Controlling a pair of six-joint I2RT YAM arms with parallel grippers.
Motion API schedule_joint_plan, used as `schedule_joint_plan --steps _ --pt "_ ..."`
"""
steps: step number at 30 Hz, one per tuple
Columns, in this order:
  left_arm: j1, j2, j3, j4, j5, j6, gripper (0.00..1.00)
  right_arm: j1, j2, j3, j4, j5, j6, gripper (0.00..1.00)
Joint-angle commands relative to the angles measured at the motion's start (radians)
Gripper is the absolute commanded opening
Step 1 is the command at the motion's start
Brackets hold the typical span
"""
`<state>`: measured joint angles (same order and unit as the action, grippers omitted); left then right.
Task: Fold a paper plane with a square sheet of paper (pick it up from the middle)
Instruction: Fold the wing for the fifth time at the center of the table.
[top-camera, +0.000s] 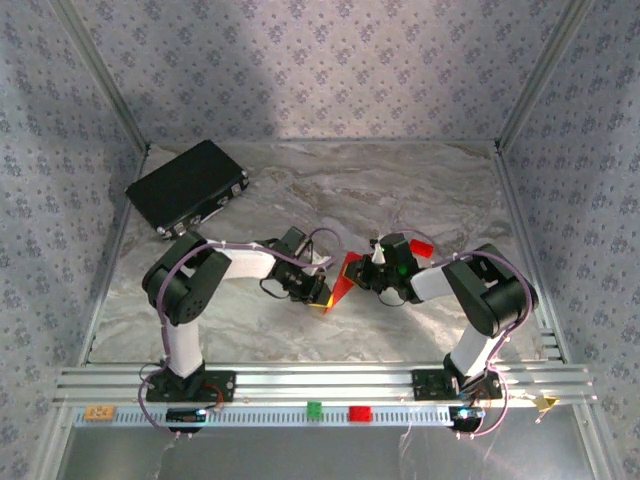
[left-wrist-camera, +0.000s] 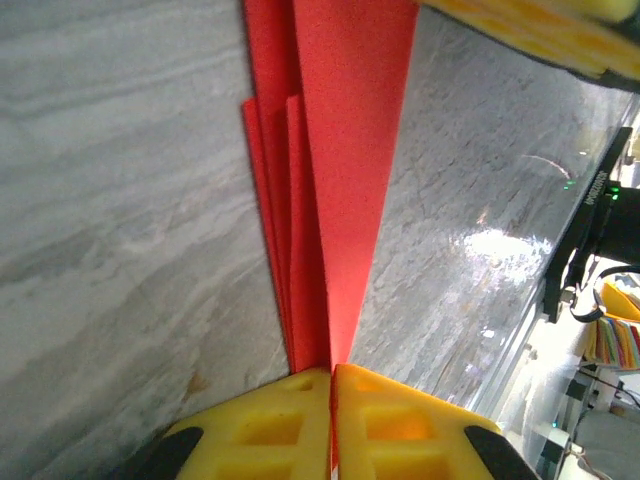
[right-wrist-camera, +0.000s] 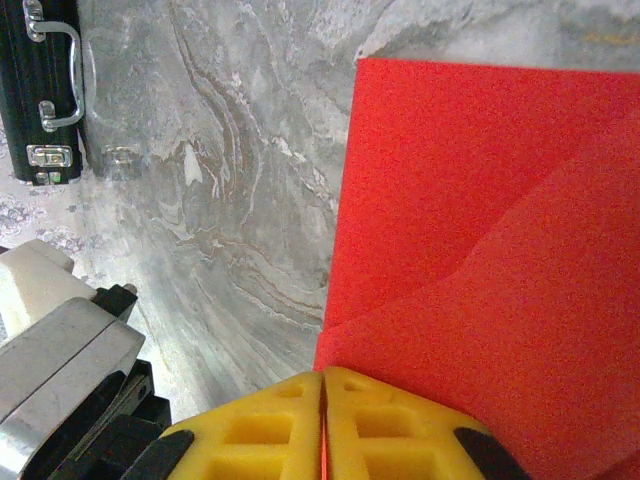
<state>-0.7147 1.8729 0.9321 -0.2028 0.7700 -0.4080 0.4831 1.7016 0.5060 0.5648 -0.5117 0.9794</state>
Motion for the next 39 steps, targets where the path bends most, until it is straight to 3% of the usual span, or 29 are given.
schedule_joint_plan --steps 1,6,9,14,19,23,27,31,34,39 --pt "-0.002 -0.002 -0.043 -0.159 -0.066 0.015 0.09 -0.005 0.036 -0.024 -0.166 0.127 -0.015 0.11" --pt "-0.002 -0.003 -0.046 -0.162 -0.072 0.014 0.08 -0.005 0.035 -0.027 -0.171 0.128 -0.013 0.11" --pt "-0.003 -0.003 -0.046 -0.163 -0.069 0.015 0.0 -0.005 0.035 -0.029 -0.171 0.129 -0.013 0.11" --pt "-0.005 -0.012 -0.048 -0.17 -0.082 0.014 0.0 -0.007 0.036 -0.026 -0.173 0.128 -0.016 0.1" --pt "-0.005 -0.026 -0.052 -0.179 -0.101 0.008 0.12 -0.009 0.033 -0.023 -0.178 0.127 -0.019 0.1" --pt "-0.006 -0.026 -0.055 -0.185 -0.106 0.006 0.13 -0.012 0.03 -0.024 -0.183 0.127 -0.021 0.1" --pt "-0.007 -0.024 -0.052 -0.185 -0.101 0.008 0.01 -0.013 0.029 -0.023 -0.184 0.127 -0.023 0.1" --pt "-0.008 -0.029 -0.055 -0.187 -0.106 0.005 0.0 -0.016 0.027 -0.021 -0.19 0.125 -0.025 0.1" --pt "-0.008 -0.035 -0.055 -0.192 -0.116 0.003 0.11 -0.017 0.026 -0.021 -0.191 0.125 -0.025 0.1" --pt "-0.007 -0.037 -0.056 -0.196 -0.118 0.0 0.1 -0.02 0.023 -0.021 -0.192 0.127 -0.027 0.1"
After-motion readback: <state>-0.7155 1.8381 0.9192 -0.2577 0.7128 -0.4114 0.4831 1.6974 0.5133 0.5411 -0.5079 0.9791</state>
